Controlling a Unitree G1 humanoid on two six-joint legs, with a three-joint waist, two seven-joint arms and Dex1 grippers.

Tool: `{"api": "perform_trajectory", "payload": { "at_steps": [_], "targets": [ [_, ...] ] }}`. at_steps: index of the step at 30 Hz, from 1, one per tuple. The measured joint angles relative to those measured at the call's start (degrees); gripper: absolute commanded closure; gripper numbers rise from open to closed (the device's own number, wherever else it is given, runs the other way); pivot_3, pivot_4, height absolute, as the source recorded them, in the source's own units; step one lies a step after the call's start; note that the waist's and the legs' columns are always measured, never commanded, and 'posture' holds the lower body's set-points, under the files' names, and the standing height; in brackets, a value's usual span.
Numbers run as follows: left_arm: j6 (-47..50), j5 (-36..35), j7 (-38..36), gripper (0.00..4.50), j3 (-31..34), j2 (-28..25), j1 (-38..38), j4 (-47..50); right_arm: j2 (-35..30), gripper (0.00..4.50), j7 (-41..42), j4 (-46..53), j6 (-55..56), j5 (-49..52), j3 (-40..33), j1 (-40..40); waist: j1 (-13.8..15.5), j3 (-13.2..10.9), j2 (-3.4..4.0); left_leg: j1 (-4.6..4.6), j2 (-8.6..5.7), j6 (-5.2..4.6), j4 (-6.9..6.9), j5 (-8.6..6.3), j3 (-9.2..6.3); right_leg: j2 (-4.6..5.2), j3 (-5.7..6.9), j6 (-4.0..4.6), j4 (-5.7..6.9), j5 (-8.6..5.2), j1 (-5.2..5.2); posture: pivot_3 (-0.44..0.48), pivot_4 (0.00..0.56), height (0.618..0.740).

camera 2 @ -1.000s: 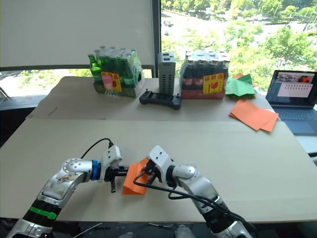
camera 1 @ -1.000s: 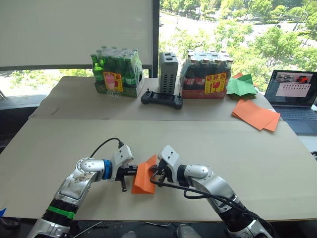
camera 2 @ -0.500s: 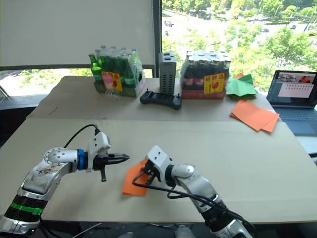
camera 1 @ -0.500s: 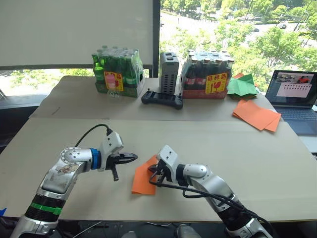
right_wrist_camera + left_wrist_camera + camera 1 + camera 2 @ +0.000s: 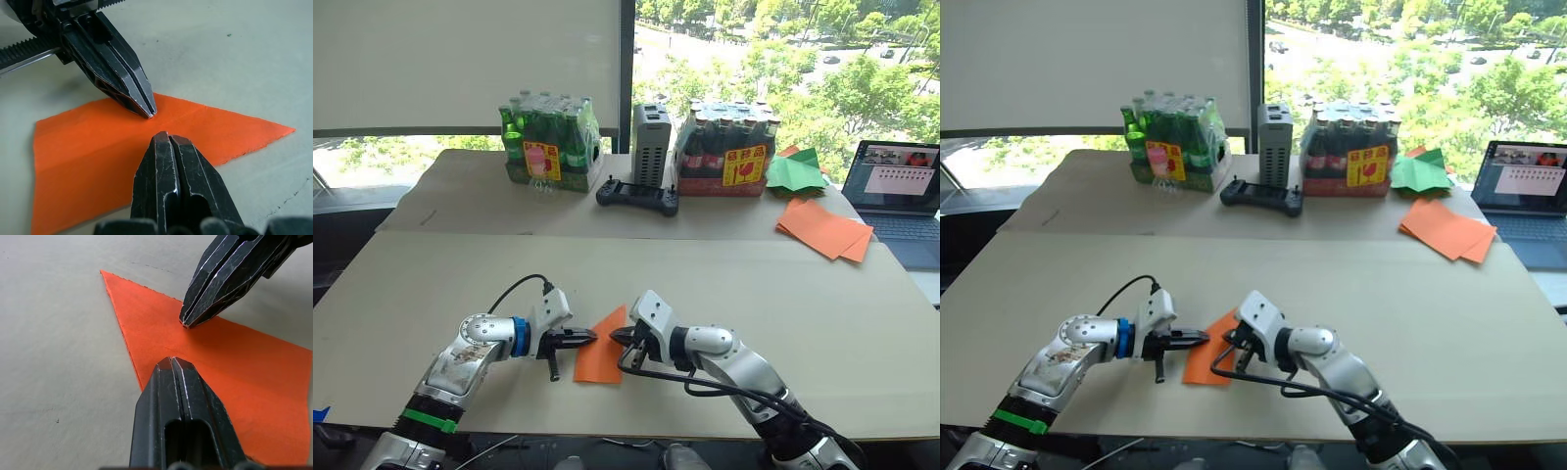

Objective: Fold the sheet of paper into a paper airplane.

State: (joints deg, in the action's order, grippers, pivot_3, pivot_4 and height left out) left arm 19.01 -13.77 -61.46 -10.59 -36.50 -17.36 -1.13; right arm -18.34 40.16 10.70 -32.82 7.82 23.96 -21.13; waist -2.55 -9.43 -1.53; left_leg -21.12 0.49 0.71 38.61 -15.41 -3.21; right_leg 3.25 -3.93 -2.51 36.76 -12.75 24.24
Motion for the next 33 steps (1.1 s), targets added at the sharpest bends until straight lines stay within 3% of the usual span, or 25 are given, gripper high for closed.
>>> {"api": "perform_trajectory", "payload": {
  "at_steps": [33],
  "targets": [
    [-1.3, 1.0, 2.5, 4.46, -0.4, -0.3, 2.5, 2.8, 3.5, 4.5, 0.3, -21.5, 9.3, -2.2, -4.8, -9.9, -0.4, 0.1, 0.08, 0.25, 0.09, 0.0, 0.02, 0.0, 0.04, -0.08, -0.01, 0.06, 0.1, 0.04, -0.17, 0.0, 0.15, 0.733]
  ]
}}
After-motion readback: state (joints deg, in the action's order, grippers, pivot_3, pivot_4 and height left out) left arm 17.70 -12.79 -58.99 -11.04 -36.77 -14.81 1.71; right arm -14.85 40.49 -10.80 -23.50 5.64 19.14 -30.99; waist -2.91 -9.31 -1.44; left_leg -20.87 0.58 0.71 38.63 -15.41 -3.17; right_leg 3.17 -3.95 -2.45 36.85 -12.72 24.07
